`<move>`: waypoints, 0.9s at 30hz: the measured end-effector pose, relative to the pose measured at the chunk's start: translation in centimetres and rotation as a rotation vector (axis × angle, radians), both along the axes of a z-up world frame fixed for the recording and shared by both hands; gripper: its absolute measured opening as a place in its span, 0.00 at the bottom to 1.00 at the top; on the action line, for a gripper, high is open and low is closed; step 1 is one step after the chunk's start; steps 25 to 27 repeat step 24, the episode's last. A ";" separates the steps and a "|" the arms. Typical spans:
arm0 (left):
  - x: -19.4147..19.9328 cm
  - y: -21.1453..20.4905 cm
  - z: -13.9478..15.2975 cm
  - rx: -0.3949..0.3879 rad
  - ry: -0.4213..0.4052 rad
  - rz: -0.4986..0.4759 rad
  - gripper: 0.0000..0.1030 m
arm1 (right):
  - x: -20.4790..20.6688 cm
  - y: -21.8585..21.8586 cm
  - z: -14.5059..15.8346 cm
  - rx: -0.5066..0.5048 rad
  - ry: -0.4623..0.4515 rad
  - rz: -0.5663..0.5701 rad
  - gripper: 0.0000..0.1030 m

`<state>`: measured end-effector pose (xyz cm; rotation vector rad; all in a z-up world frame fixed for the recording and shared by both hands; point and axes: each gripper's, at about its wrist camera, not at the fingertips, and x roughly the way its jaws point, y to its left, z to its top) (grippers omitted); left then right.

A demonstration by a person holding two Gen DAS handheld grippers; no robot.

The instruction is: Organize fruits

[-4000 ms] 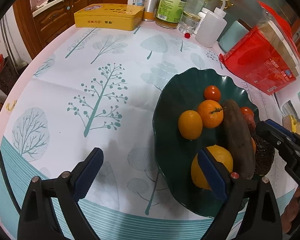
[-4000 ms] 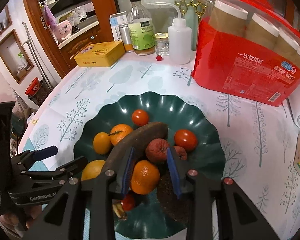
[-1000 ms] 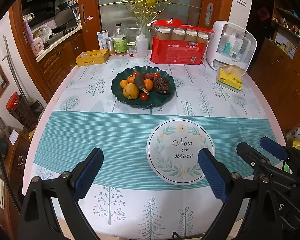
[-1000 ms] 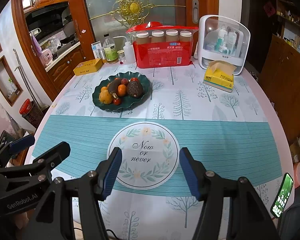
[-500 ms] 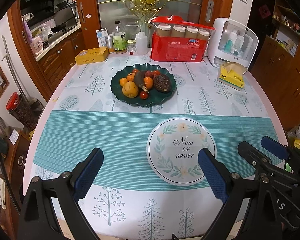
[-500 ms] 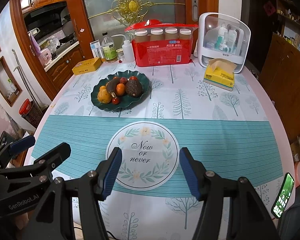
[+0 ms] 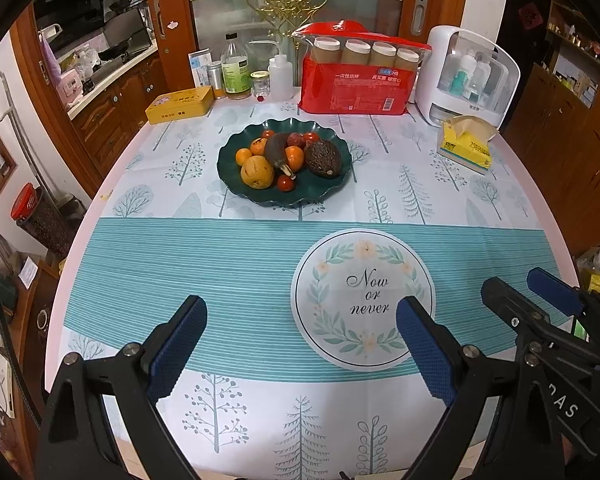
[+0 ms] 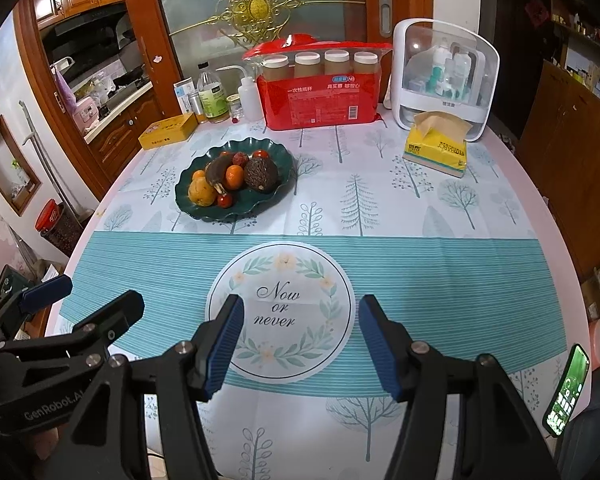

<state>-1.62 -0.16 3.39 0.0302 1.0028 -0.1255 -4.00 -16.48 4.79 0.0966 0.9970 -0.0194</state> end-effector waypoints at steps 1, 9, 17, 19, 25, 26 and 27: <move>0.0 0.0 -0.1 0.000 0.000 0.000 0.92 | 0.0 0.0 0.0 0.000 0.000 0.000 0.58; 0.1 0.2 -0.1 0.002 0.001 0.001 0.92 | 0.1 0.2 0.0 0.001 -0.002 0.004 0.58; 0.0 0.4 -0.2 0.004 0.000 0.010 0.92 | 0.1 0.4 0.1 0.002 -0.004 0.010 0.58; 0.0 0.4 -0.2 0.004 0.000 0.009 0.92 | 0.1 0.5 0.1 0.003 -0.005 0.011 0.58; 0.0 0.4 -0.2 0.003 0.002 0.009 0.92 | 0.1 0.5 0.2 0.003 -0.005 0.012 0.58; 0.0 0.4 -0.2 0.003 0.002 0.009 0.92 | 0.1 0.5 0.2 0.003 -0.005 0.012 0.58; 0.0 0.4 -0.2 0.003 0.002 0.009 0.92 | 0.1 0.5 0.2 0.003 -0.005 0.012 0.58</move>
